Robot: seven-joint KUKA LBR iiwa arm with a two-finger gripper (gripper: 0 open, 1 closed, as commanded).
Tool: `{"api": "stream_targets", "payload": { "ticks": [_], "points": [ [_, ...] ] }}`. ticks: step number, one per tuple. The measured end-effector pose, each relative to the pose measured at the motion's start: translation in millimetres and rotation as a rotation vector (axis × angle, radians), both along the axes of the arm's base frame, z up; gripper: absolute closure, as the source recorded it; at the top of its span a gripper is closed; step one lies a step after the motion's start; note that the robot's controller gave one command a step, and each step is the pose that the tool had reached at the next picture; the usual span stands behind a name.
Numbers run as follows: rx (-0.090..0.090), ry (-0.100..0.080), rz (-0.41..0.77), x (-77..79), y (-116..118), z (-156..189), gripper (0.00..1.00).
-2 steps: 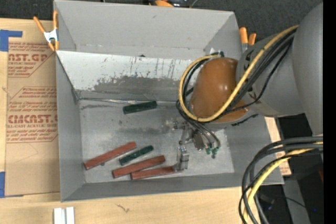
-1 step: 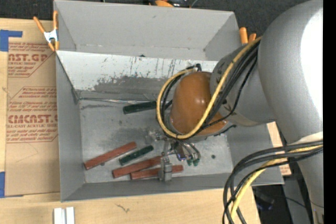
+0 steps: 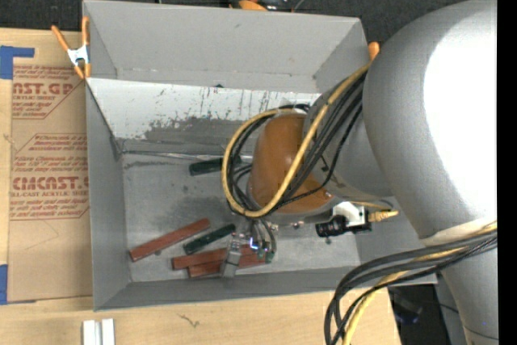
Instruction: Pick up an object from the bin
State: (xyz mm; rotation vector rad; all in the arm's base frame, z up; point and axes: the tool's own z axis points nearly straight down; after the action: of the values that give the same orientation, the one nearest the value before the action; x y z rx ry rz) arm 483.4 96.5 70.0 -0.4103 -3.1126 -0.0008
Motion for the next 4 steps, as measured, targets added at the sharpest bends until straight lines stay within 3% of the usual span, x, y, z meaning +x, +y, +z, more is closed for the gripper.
{"api": "stream_targets", "payload": {
  "ticks": [1,2,3,4],
  "points": [
    [-0.002,-0.004,0.102,7.8,-34.7,26.3,0.0],
    [0.0,0.001,0.031,1.1,11.1,-1.3,0.0],
    [0.002,0.001,0.031,2.4,10.7,2.6,1.0],
    [0.0,-0.004,0.03,2.7,9.6,0.2,0.0]
  ]
}}
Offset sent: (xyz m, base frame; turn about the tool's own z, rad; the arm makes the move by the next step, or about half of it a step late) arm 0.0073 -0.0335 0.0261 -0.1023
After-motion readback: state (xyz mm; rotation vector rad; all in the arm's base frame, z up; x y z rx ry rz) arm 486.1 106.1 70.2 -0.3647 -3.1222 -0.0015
